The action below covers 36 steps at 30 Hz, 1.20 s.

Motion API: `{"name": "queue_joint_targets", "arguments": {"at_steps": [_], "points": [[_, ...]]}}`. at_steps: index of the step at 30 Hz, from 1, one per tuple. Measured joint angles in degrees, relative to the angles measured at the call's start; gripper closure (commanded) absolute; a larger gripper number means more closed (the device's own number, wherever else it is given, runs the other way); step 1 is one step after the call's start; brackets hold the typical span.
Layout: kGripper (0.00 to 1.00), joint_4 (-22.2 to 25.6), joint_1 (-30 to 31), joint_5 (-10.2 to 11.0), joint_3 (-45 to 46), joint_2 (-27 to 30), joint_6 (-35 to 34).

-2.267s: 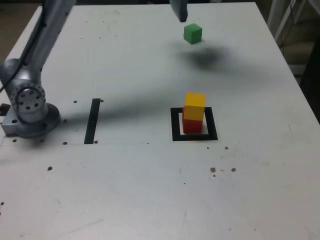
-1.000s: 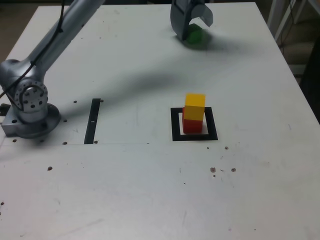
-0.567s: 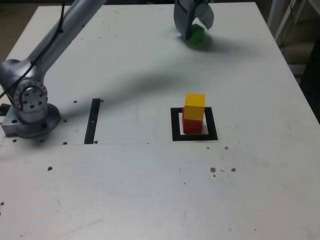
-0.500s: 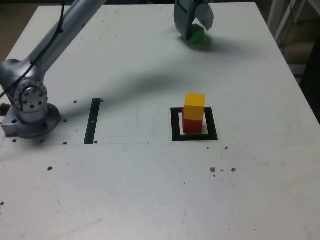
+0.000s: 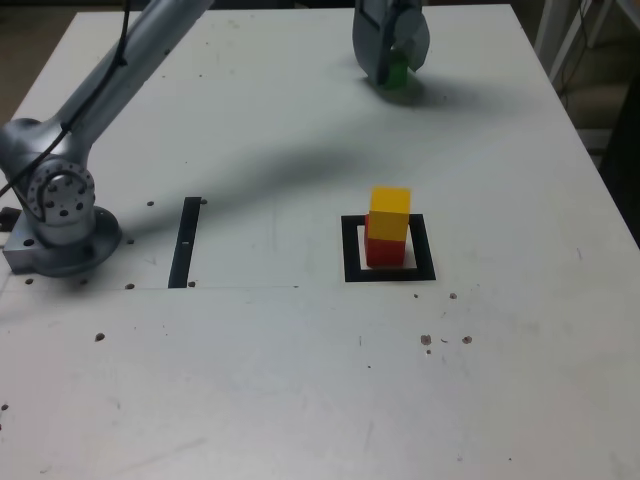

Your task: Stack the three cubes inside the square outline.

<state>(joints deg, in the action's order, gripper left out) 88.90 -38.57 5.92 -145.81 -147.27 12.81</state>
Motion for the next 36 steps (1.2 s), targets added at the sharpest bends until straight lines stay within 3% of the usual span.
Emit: {"name": "queue_joint_targets", "arguments": {"at_steps": [5, 12, 21, 36], "points": [[0.76, 0.7, 0.0, -1.0, 0.1, 1.0, 0.5], [0.76, 3.6, 1.0, -1.8, 0.8, 7.3, 3.3], [0.76, 4.2, 4.7, -2.9, 12.5, 18.4, 5.0], [0.76, 4.2, 26.8, -3.4, 31.4, 38.3, -2.8]]}}
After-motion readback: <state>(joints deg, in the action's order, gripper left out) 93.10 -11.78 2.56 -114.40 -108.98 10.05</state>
